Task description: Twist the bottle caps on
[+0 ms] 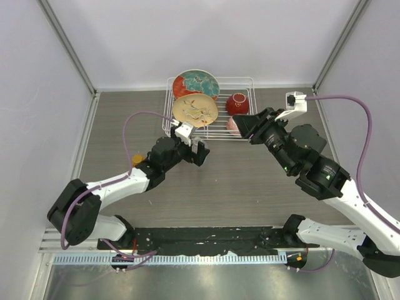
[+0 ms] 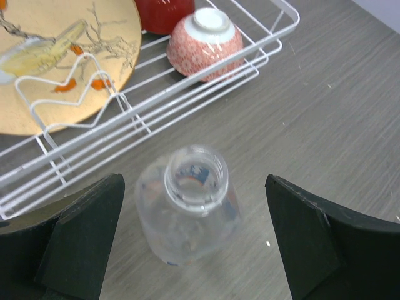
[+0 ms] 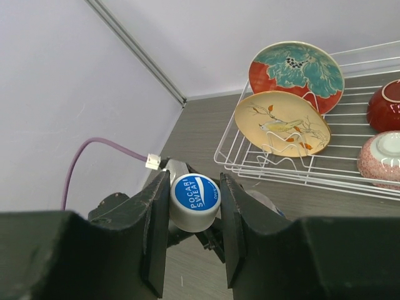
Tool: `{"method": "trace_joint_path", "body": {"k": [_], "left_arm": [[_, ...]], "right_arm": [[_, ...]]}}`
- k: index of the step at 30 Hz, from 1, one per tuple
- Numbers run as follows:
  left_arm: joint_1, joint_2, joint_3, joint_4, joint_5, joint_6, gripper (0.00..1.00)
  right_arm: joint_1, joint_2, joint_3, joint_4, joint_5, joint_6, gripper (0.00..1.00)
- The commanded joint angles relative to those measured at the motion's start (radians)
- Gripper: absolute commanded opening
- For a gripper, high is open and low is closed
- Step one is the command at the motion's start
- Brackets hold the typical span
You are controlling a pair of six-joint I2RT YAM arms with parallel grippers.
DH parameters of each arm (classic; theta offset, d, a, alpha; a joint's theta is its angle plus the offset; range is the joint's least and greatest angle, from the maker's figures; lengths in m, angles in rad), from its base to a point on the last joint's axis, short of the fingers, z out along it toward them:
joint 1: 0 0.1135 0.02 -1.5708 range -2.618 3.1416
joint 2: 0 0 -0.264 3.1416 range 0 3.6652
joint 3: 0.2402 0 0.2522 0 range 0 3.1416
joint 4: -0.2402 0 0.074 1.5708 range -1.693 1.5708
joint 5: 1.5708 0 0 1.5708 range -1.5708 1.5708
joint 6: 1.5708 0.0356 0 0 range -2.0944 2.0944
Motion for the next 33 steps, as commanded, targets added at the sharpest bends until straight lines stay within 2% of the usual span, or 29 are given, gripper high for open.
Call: {"method": "trace_joint_path", "body": {"k": [1,6,8,11,13,14,16,17,18,20,23,25,26,28,29,33], "left_arm": [[0.013,0.028,0.086,0.107,-0.053,0.039,1.0],[0.02,0.067,0.092,0.123,-0.032,0.05,1.0],[0.02,0.071,0.082,0.122,0.022,0.051,0.97],[0.018,0.077,0.065,0.108,0.112,0.071,0.86],[0.018,0.081,0.051,0.081,0.175,0.085,0.74],[0.018,0.076,0.031,0.074,0.196,0.123,0.63],[0.016,0.068,0.025,0.048,0.255,0.151,0.49],[0.012,0.064,0.028,0.021,0.267,0.165,0.32],[0.004,0.052,0.054,-0.078,0.27,0.224,0.24],[-0.011,0.042,0.109,-0.213,0.293,0.249,0.09],[-0.022,0.031,0.228,-0.581,0.352,0.321,0.0],[-0.057,0.042,0.317,-0.742,0.358,0.393,0.0],[-0.075,0.053,0.353,-0.907,0.356,0.418,0.0],[-0.126,0.096,0.455,-1.068,0.346,0.49,0.0],[-0.14,0.11,0.486,-1.201,0.355,0.516,0.0],[-0.183,0.223,0.63,-1.433,0.32,0.55,0.0]], "right_arm": [[-0.001,0.013,0.001,0.044,-0.032,-0.029,0.1],[-0.002,0.021,0.004,0.048,-0.046,-0.042,0.1],[-0.001,0.016,0.003,0.048,-0.044,-0.045,0.1],[-0.002,0.005,0.0,0.048,-0.034,-0.049,0.1],[-0.001,-0.004,0.001,0.047,-0.034,-0.051,0.1],[-0.001,-0.002,0.004,0.045,-0.032,-0.052,0.1],[-0.001,-0.005,0.01,0.041,-0.032,-0.054,0.1],[-0.001,-0.007,0.012,0.036,-0.032,-0.054,0.1],[-0.001,-0.007,0.02,0.034,-0.031,-0.054,0.1],[-0.001,-0.004,0.026,0.028,-0.026,-0.051,0.1],[-0.002,0.007,0.053,0.011,-0.026,-0.052,0.1],[-0.002,0.01,0.073,0.002,-0.027,-0.049,0.1],[-0.001,0.008,0.078,-0.002,-0.027,-0.043,0.1],[-0.002,0.005,0.09,-0.015,-0.029,-0.037,0.1],[-0.001,-0.005,0.092,-0.021,-0.018,-0.027,0.1],[-0.001,-0.042,0.064,-0.029,-0.009,-0.005,0.1]]}}
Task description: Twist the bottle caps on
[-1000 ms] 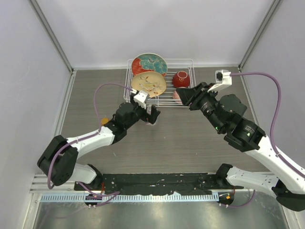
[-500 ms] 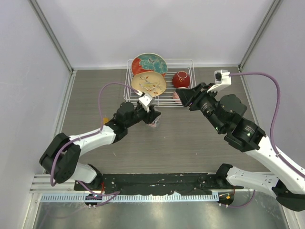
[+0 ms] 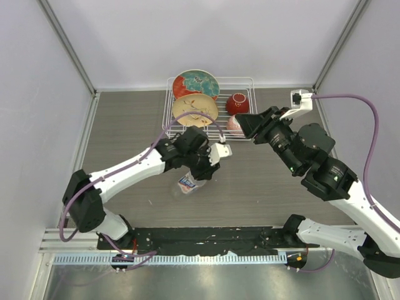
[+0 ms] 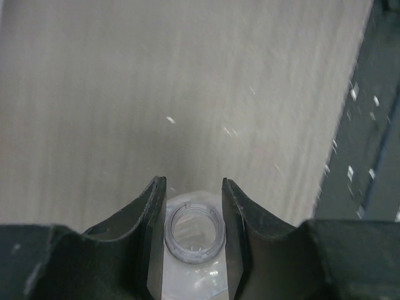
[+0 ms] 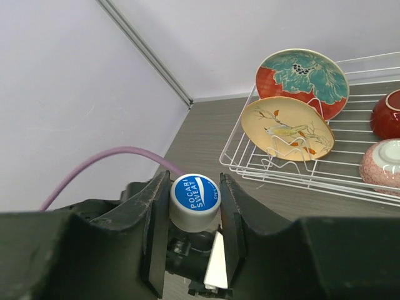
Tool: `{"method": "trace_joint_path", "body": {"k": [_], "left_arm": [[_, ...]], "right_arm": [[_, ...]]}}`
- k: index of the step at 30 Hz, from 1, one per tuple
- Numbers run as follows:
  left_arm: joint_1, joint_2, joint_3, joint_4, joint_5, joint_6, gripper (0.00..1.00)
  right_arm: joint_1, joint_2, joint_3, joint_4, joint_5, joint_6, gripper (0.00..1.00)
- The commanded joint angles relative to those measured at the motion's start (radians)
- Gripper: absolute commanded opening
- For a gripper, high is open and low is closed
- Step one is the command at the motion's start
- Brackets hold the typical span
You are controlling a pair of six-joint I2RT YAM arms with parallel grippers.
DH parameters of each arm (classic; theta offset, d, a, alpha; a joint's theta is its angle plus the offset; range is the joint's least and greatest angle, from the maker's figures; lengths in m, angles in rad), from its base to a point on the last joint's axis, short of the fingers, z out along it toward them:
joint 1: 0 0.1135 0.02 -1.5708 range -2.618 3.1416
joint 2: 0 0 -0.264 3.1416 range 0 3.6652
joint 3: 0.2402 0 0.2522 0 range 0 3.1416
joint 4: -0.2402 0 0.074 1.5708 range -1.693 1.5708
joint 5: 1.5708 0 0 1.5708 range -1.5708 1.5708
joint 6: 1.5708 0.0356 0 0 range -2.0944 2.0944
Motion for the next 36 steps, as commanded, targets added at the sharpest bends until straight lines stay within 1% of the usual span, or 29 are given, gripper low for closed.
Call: {"method": "trace_joint_path", "body": {"k": [1,2,4,5,6,8,9,10,11,13,15,16,17,18,21,22,23,24,27,29,34,35,36], "left_arm": [[-0.037,0.165,0.182,-0.501,0.01,0.095,0.0],[-0.042,0.205,0.217,-0.586,0.012,0.089,0.0],[-0.066,0.303,0.273,-0.673,0.009,0.072,0.0],[-0.076,0.323,0.321,-0.676,0.005,0.059,0.0],[-0.095,0.34,0.336,-0.67,-0.002,0.045,0.0],[-0.109,0.36,0.366,-0.603,0.004,0.008,0.02],[-0.125,0.366,0.378,-0.58,0.008,-0.001,0.04],[-0.134,0.374,0.389,-0.548,0.007,-0.012,0.13],[-0.14,0.397,0.421,-0.543,0.01,-0.03,0.17],[-0.149,0.42,0.442,-0.529,0.009,-0.041,0.23],[-0.155,0.439,0.449,-0.512,0.007,-0.05,0.26],[-0.155,0.439,0.446,-0.486,0.004,-0.05,0.45],[-0.166,0.442,0.441,-0.474,-0.004,-0.041,0.59],[-0.171,0.445,0.441,-0.468,-0.011,-0.037,0.75],[-0.181,0.454,0.43,-0.437,-0.031,-0.037,0.83],[-0.185,0.459,0.418,-0.426,-0.039,-0.037,0.91],[-0.188,0.462,0.41,-0.419,-0.054,-0.037,0.97],[-0.189,0.462,0.404,-0.413,-0.062,-0.032,1.0],[-0.189,0.449,0.407,-0.412,-0.088,-0.024,1.0],[-0.189,0.408,0.404,-0.409,-0.122,-0.018,1.0],[-0.191,0.261,0.315,-0.368,-0.267,-0.024,1.0],[-0.189,0.209,0.294,-0.366,-0.292,-0.029,1.0],[-0.189,0.184,0.28,-0.348,-0.348,-0.034,1.0]], "right_arm": [[0.001,-0.047,0.013,-0.002,0.024,0.021,0.1],[-0.002,-0.05,0.013,-0.006,0.021,0.022,0.1],[-0.002,-0.056,0.015,-0.016,0.021,0.018,0.1],[-0.001,-0.058,0.016,-0.02,0.023,0.018,0.1],[-0.001,-0.061,0.016,-0.028,0.027,0.011,0.1],[0.001,-0.071,0.01,-0.031,0.033,0.002,0.1],[-0.001,-0.074,0.01,-0.039,0.047,-0.005,0.1],[-0.002,-0.077,0.01,-0.04,0.053,-0.012,0.1],[-0.001,-0.081,0.012,-0.045,0.061,-0.015,0.1],[-0.002,-0.088,0.009,-0.051,0.072,-0.024,0.1],[-0.001,-0.087,0.007,-0.054,0.079,-0.033,0.1],[-0.002,-0.082,0.009,-0.057,0.085,-0.041,0.1],[-0.001,-0.079,0.012,-0.065,0.087,-0.047,0.1],[-0.001,-0.074,0.015,-0.068,0.09,-0.051,0.1],[-0.001,-0.064,0.024,-0.077,0.099,-0.065,0.1],[-0.001,-0.061,0.024,-0.079,0.102,-0.067,0.1],[-0.001,-0.062,0.024,-0.079,0.105,-0.065,0.1],[-0.001,-0.061,0.023,-0.079,0.105,-0.062,0.1],[-0.001,-0.056,0.026,-0.086,0.101,-0.062,0.11],[-0.002,-0.048,0.032,-0.091,0.098,-0.062,0.1],[-0.002,-0.033,0.055,-0.094,0.073,-0.079,0.11],[0.001,-0.028,0.059,-0.1,0.069,-0.081,0.11],[-0.001,-0.022,0.065,-0.103,0.06,-0.091,0.11]]}}
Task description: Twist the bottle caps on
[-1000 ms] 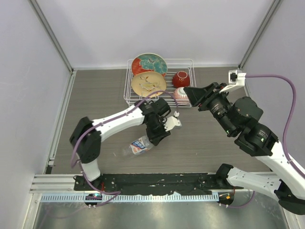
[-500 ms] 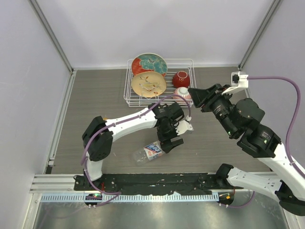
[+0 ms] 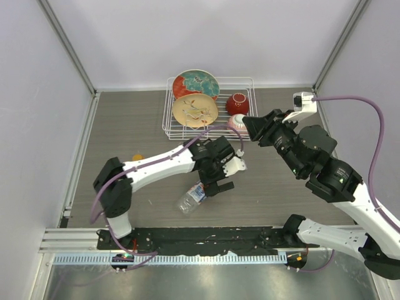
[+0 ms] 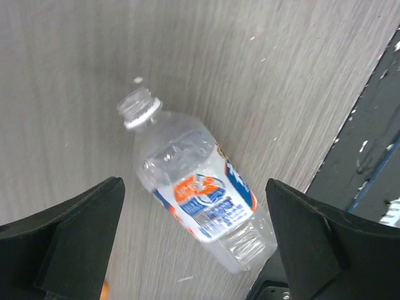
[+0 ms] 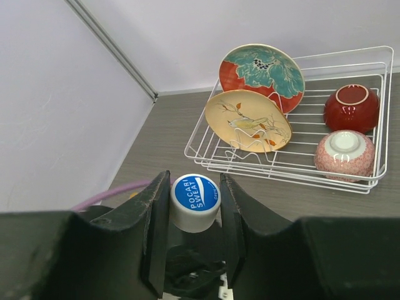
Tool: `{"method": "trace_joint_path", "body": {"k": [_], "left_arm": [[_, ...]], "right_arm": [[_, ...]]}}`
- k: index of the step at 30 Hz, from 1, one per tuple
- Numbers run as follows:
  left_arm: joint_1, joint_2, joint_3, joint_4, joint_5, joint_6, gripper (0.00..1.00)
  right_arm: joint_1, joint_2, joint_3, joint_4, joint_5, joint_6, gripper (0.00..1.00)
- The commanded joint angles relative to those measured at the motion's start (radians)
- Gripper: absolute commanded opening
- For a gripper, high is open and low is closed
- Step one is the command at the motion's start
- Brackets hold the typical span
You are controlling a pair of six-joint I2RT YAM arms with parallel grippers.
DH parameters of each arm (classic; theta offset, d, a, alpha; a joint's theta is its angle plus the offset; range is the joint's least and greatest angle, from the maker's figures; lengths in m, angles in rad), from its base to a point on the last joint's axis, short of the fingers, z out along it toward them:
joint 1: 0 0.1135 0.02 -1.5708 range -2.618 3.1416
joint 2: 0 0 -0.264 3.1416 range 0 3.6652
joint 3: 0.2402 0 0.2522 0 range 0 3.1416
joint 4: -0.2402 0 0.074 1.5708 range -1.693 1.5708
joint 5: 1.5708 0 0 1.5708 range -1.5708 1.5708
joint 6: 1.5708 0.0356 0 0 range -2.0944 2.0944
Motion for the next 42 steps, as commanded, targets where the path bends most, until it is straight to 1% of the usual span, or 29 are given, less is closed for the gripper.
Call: {"method": "trace_joint_path", "body": {"k": [1,2,5,6,9,12,16,21,26,31,34,42], "left_arm": [[-0.005,-0.2,-0.058,0.067,-0.187,-0.003,1.0],[-0.005,-0.247,-0.101,0.077,-0.201,-0.019,1.0],[-0.005,-0.312,-0.179,0.122,-0.209,-0.07,1.0],[-0.005,-0.323,-0.237,0.14,-0.217,-0.078,1.0],[-0.005,-0.35,-0.328,0.162,-0.243,-0.102,1.0],[-0.005,-0.39,-0.376,0.169,-0.223,-0.127,1.0],[-0.005,-0.392,-0.425,0.194,-0.169,-0.164,1.0],[-0.005,-0.33,-0.433,0.2,-0.183,-0.208,1.0],[-0.006,-0.349,-0.518,0.257,-0.177,-0.213,1.0],[-0.006,-0.323,-0.499,0.24,-0.189,-0.207,1.0],[-0.006,-0.277,-0.463,0.222,-0.2,-0.201,1.0],[-0.005,-0.191,-0.48,0.266,-0.195,-0.182,1.0]], "right_arm": [[-0.001,0.015,0.067,0.005,-0.024,-0.039,0.11],[-0.002,0.02,0.071,0.0,-0.028,-0.043,0.11],[-0.001,0.043,0.102,-0.02,-0.052,-0.049,0.11],[-0.001,0.049,0.108,-0.024,-0.055,-0.05,0.1],[-0.001,0.063,0.123,-0.033,-0.07,-0.043,0.11],[-0.001,0.063,0.127,-0.032,-0.086,-0.036,0.11],[-0.001,0.081,0.134,-0.038,-0.101,-0.038,0.11],[-0.001,0.121,0.176,-0.066,-0.121,-0.033,0.11],[-0.001,0.121,0.191,-0.075,-0.126,-0.032,0.11],[-0.001,0.132,0.189,-0.076,-0.138,-0.03,0.11],[-0.001,0.147,0.202,-0.08,-0.143,-0.033,0.11],[-0.001,0.156,0.222,-0.09,-0.138,-0.05,0.1]]}}
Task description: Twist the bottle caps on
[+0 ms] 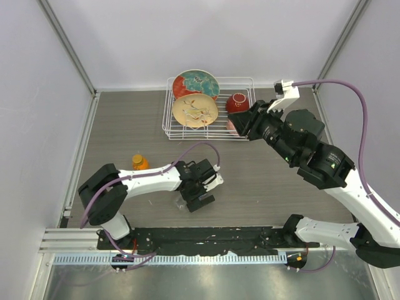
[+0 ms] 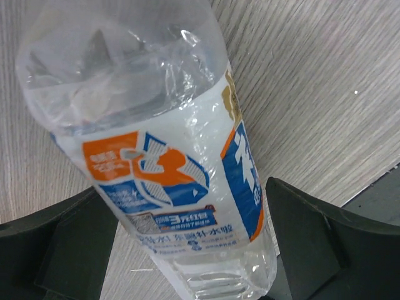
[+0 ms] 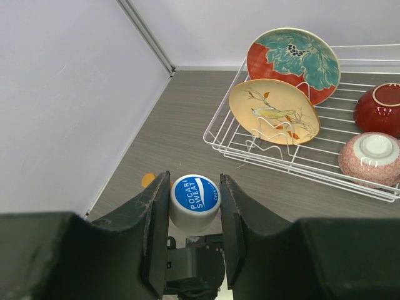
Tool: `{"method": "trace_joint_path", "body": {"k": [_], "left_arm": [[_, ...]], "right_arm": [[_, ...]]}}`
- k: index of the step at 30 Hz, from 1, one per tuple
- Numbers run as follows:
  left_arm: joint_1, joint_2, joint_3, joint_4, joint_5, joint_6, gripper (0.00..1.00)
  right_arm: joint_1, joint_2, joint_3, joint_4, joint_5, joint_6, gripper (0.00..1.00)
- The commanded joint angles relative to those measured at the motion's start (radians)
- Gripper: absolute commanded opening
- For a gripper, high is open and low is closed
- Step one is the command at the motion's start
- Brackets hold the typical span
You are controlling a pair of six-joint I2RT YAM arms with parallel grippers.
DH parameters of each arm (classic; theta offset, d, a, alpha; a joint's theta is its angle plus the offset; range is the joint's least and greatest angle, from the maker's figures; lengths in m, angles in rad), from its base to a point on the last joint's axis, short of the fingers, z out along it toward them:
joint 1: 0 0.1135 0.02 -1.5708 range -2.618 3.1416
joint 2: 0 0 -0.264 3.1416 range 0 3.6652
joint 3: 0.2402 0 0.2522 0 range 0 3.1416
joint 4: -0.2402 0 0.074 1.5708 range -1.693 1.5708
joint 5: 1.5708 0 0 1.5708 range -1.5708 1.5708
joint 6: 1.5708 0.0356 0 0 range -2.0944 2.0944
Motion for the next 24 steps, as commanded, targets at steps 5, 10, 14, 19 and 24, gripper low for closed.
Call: {"method": "trace_joint_path", "body": {"k": [5,10,14,19,24], "left_arm": [[-0.002,0.025,0.009,0.044,-0.012,0.003,0.77],[-0.002,0.018,0.031,0.022,-0.062,-0.005,0.48],[-0.002,0.013,0.023,0.022,-0.082,0.004,0.46],[-0.004,-0.03,0.049,-0.011,-0.078,0.069,0.38],[-0.002,-0.203,0.216,-0.192,-0.073,0.286,0.4]], "right_arm": [[-0.001,-0.005,0.037,-0.003,0.0,-0.032,0.1],[-0.002,-0.002,0.034,-0.004,-0.004,-0.038,0.09],[-0.001,-0.009,0.026,-0.001,-0.009,-0.035,0.1],[-0.001,-0.011,0.023,0.001,-0.013,-0.034,0.09],[-0.001,0.035,0.111,-0.024,-0.018,-0.043,0.09]]}}
